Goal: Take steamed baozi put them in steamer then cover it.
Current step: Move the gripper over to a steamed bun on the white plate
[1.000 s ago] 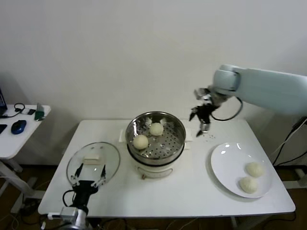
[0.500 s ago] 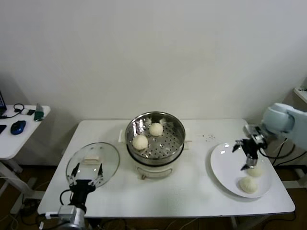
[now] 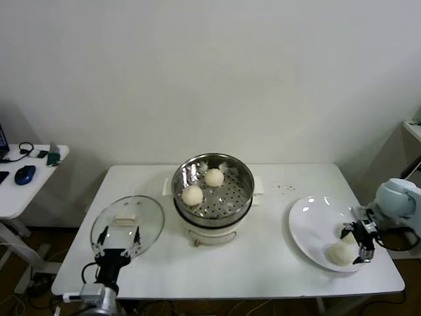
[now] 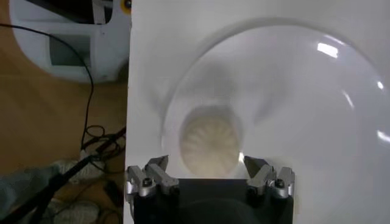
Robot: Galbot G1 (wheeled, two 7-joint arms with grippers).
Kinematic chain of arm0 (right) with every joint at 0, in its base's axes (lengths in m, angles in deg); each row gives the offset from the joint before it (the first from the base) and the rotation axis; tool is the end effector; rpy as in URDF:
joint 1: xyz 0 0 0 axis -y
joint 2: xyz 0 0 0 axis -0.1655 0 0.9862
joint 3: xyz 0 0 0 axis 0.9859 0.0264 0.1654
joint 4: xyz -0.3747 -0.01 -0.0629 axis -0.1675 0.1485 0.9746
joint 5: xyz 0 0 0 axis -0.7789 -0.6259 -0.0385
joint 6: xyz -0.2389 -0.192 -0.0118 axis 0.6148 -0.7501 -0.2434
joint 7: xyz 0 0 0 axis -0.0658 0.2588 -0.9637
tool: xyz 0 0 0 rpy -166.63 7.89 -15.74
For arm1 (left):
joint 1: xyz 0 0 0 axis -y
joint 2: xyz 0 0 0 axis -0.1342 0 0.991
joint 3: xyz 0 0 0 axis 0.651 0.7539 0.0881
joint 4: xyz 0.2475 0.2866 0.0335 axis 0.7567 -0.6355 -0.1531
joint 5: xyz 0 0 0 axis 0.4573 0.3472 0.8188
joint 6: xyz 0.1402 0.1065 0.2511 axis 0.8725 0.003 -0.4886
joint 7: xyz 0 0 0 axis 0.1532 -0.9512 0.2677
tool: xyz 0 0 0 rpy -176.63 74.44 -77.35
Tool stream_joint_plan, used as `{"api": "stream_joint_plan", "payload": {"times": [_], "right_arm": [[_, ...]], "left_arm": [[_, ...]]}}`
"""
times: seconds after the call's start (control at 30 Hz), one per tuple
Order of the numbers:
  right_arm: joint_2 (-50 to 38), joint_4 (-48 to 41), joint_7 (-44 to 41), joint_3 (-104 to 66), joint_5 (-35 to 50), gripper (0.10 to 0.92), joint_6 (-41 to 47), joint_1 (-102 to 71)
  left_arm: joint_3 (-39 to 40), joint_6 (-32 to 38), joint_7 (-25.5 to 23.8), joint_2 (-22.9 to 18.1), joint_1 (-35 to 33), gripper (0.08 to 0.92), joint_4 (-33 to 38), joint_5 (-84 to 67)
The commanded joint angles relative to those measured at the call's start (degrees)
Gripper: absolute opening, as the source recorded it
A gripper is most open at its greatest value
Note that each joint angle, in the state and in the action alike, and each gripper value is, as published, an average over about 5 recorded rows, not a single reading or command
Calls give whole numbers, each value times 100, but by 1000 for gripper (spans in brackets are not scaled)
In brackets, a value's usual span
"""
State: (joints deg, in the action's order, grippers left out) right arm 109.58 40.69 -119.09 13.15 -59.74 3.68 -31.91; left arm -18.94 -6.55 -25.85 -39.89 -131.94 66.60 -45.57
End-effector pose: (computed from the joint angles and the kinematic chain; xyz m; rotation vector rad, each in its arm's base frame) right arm 0.3961 -0.3042 -0.1893 1.2549 -1.2182 1.1843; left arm 0.0935 0.0576 -0.3451 0.1289 -2.9524 -0.2013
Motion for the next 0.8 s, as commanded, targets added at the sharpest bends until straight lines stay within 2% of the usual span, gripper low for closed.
{"api": "stream_joint_plan", "payload": {"times": [0.03,0.8], "right_arm": [[-9,-192,-7,-554,-393,823,-34,-737],[550,-556,4,-424,-294,817,-59,-581]], "left_arm": [[-7,-33,18,-4,19,823,-21,15],[-5,-36,12,-6,62,823,-85,60]]}}
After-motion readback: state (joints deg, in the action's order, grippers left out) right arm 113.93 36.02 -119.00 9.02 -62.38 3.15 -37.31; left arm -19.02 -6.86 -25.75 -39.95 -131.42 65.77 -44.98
